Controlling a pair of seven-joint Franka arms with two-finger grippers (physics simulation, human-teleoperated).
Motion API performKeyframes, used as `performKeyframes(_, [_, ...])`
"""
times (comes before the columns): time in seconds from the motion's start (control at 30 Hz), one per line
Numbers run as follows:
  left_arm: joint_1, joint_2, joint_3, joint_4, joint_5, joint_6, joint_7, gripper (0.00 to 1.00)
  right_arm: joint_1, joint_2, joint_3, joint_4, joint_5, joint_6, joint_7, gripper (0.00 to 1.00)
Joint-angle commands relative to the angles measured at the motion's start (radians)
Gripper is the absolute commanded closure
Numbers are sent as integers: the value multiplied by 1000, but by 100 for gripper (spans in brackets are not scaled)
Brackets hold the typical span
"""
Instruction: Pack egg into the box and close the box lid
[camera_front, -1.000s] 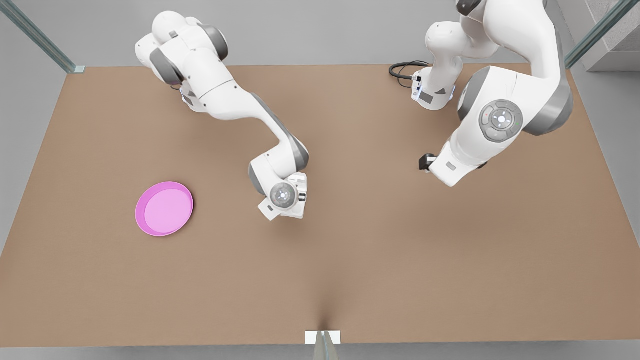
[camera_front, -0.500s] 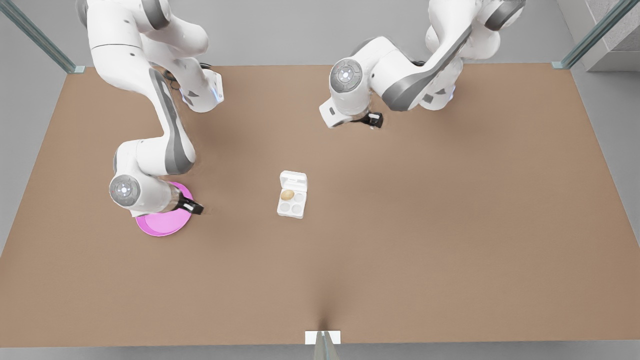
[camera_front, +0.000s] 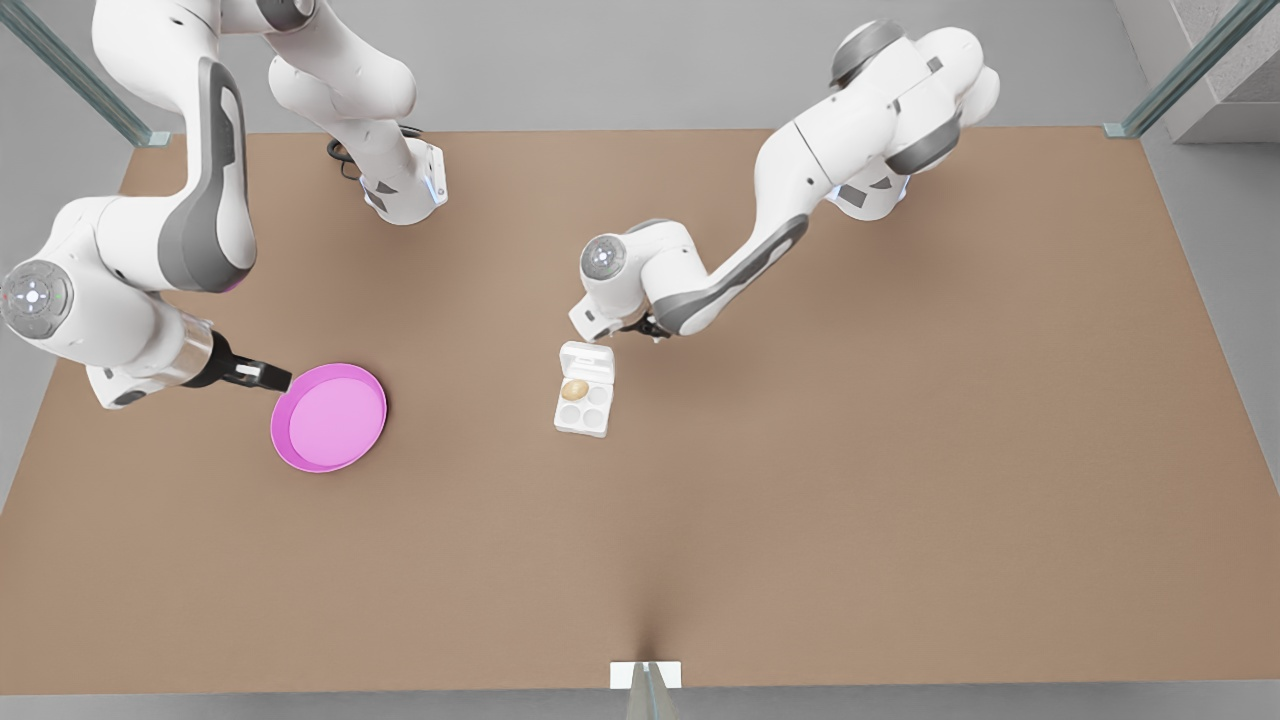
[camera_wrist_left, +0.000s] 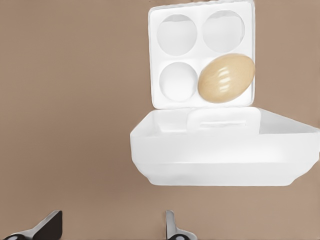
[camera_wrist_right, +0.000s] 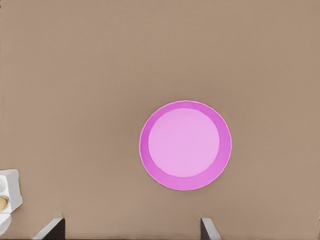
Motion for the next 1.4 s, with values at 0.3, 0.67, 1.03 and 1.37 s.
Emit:
performKeyframes(0.3, [6,34,15,131,52,99,-337,0,-1,22,1,4,1,-28,-283,0])
performKeyframes(0.67, [37,51,37,355,34,-162,-115,0,5,30,1,1,1,-28,-280,0])
performKeyframes(1.03, [368,-817,560,-157,-537,-441,974,0,6,38,1,-1,1,-30,-270,0])
performKeyframes(1.37, [362,-727,560,-93,-534,-491,961,0,19,44,1,-1,-2,-28,-266,2])
